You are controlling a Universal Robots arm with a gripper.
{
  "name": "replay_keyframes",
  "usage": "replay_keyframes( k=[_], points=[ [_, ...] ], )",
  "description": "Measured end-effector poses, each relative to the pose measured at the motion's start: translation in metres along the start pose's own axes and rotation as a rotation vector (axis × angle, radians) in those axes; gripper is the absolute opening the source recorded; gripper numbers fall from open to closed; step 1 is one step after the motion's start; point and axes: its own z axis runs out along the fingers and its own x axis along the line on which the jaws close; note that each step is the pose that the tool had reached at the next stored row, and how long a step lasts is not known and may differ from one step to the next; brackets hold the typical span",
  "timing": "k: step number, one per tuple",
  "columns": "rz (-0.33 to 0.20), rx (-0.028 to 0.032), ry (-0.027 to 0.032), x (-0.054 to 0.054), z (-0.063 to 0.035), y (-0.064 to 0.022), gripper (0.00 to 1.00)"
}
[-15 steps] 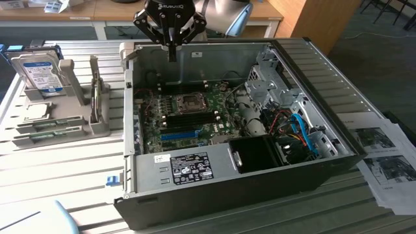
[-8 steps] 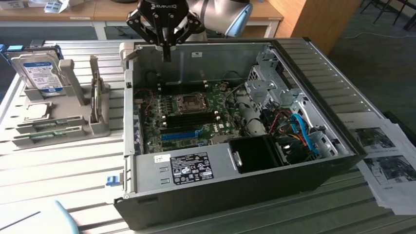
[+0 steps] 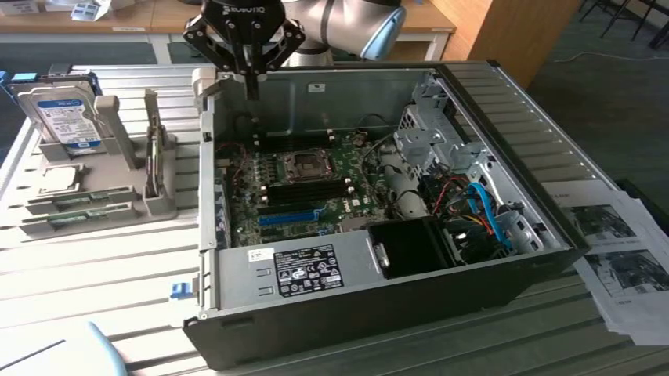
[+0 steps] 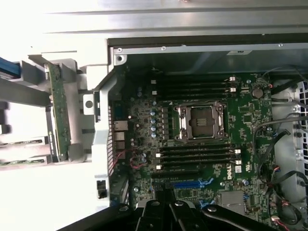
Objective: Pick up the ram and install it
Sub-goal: 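Reach for the ram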
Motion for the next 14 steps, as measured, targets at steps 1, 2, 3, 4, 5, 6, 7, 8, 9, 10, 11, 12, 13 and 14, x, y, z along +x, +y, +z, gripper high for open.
replay_keyframes(
  k=[1, 2, 3, 4, 5, 6, 7, 8, 9, 10, 11, 12, 13, 14],
  points=[
    [0.0, 0.0, 0.0, 0.002, -0.0001, -0.0002, 0.09],
    [0.0, 0.0, 0.0, 0.005, -0.0001, -0.0003, 0.09],
    [0.0, 0.0001, 0.0, 0.007, -0.0002, -0.0005, 0.09],
    [0.0, 0.0, 0.0, 0.01, -0.0002, -0.0007, 0.09],
    [0.0, 0.0, 0.0, 0.012, -0.0003, -0.0009, 0.09],
    [0.0, 0.0, -0.0001, 0.014, -0.0004, -0.0011, 0.09],
    [0.0, 0.0001, 0.0, 0.016, -0.0005, -0.0012, 0.09],
    [0.0, 0.0, 0.0, 0.019, -0.0005, -0.0014, 0.09],
    [0.0, 0.0, 0.0, 0.021, -0.0005, -0.0016, 0.09],
    [0.0, 0.0, 0.0, 0.024, -0.0006, -0.0017, 0.09],
    [0.0, 0.0, 0.0, 0.025, -0.0006, -0.0019, 0.09],
    [0.0, 0.0, 0.0, 0.028, -0.0007, -0.002, 0.09],
    [0.0, 0.0, 0.0, 0.029, -0.0007, -0.0022, 0.09],
    [0.0, 0.0, 0.0, 0.031, -0.0007, -0.0023, 0.09]
  ],
)
